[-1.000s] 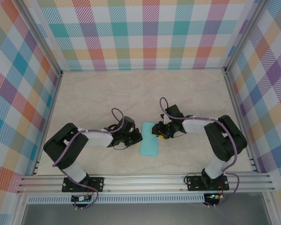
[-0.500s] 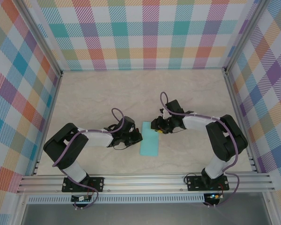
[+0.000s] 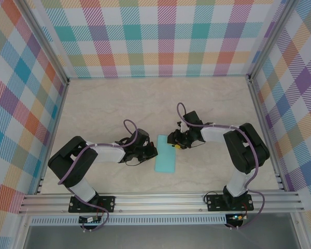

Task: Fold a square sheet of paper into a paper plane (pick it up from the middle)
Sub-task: Fold the square sheet of paper in half at the center of the table.

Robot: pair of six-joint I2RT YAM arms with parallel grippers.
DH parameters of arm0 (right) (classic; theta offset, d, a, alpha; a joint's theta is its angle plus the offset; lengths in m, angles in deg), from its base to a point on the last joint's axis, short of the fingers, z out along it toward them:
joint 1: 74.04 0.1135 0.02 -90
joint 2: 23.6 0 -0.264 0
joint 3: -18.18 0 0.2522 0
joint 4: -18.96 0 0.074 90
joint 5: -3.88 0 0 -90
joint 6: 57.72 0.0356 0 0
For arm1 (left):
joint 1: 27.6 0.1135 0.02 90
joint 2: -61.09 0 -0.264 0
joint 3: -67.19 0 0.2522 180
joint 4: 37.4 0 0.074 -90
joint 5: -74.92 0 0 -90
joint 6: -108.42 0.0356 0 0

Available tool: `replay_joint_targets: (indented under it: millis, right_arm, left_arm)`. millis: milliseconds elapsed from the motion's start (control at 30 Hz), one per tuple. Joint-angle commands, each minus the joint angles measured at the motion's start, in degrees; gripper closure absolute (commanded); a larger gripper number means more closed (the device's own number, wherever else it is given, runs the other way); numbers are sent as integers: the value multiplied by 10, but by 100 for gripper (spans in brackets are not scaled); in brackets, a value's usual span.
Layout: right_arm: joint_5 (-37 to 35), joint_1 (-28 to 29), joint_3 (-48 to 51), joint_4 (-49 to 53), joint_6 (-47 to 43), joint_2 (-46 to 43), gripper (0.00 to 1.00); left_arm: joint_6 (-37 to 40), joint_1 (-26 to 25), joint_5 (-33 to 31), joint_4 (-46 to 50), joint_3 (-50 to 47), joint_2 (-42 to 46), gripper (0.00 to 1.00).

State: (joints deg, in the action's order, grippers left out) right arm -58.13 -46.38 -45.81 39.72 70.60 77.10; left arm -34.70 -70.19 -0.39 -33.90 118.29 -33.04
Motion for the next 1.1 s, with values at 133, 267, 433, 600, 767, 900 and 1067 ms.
replay_joint_targets:
  millis: [133,267,433,600,767,900,1067]
  right_arm:
    - [28,-20,-43,19,-22,0,60]
    - [25,-20,-38,9,-16,26,61]
    - [14,-20,-33,3,-11,60,62]
    - [11,-20,-54,31,-17,47,62]
    - [-5,-23,-97,79,-43,30,62]
    - [-3,-28,-111,84,-47,45,62]
    - [6,-27,-80,45,-27,78,62]
  left_arm:
    - [9,-7,-37,98,-19,-16,99]
    - [10,-7,-39,102,-20,-13,99]
    - [10,-7,-40,103,-22,-9,99]
    - [12,-7,-39,106,-21,-10,99]
    - [12,-7,-40,108,-19,-8,99]
    - [12,-7,-41,112,-20,-4,99]
    - [12,-7,-43,114,-20,-2,99]
